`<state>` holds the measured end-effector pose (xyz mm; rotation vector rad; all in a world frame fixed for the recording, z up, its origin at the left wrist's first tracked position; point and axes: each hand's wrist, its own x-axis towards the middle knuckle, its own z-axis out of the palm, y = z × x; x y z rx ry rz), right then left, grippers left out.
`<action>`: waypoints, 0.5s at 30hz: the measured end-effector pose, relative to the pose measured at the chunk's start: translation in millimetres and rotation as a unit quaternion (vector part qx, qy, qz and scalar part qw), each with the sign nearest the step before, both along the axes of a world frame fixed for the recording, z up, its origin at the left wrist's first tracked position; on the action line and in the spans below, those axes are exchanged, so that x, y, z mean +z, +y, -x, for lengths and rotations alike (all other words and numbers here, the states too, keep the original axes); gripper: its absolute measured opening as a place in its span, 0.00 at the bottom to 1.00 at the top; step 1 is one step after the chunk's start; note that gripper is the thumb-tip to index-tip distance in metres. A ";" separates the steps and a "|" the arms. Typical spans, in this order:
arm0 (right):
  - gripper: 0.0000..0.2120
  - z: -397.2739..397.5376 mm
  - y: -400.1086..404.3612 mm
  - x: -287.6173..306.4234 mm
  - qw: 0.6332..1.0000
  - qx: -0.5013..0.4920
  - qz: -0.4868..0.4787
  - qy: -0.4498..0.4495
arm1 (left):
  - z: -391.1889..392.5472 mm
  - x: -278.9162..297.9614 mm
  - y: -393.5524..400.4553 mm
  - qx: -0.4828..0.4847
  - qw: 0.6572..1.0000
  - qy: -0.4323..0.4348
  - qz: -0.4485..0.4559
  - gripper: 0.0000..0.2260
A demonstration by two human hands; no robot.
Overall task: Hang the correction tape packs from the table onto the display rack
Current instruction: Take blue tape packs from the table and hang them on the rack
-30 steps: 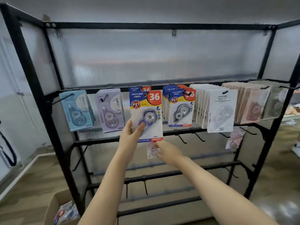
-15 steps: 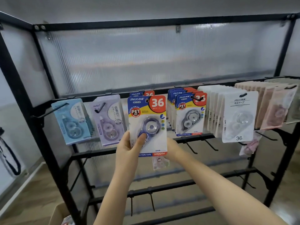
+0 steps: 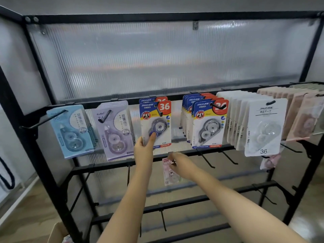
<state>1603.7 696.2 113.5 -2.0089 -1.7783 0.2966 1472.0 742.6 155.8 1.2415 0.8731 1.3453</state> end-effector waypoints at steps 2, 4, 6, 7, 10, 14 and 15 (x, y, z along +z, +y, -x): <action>0.15 0.2 -0.7 -4.3 1.000 0.002 0.006 0.009 | -11.2 -1.0 12.0 0.010 0.999 -0.020 0.025 0.09; 0.16 0.3 -0.1 -6.7 1.000 0.004 0.018 -0.001 | -20.3 -2.7 22.5 0.014 0.998 -0.030 0.046 0.13; 0.16 0.1 0.8 -8.1 1.000 0.000 0.031 -0.001 | -26.4 -4.5 33.5 0.016 0.998 -0.030 0.062 0.17; 0.16 -0.5 0.4 -8.7 0.999 -0.004 0.034 0.003 | -28.1 -5.5 38.0 0.019 0.997 -0.028 0.073 0.18; 0.16 -2.7 -6.6 -10.4 0.999 -0.014 0.021 0.023 | -29.9 -7.8 47.8 0.029 0.995 -0.020 0.093 0.16; 0.17 -4.4 -23.8 -9.4 0.999 -0.014 0.007 0.035 | -31.2 -9.3 41.6 0.062 0.992 0.009 0.106 0.22; 0.16 -4.2 -28.3 -9.3 0.999 -0.013 0.005 0.033 | -31.7 -10.1 36.1 0.068 0.991 0.027 0.113 0.23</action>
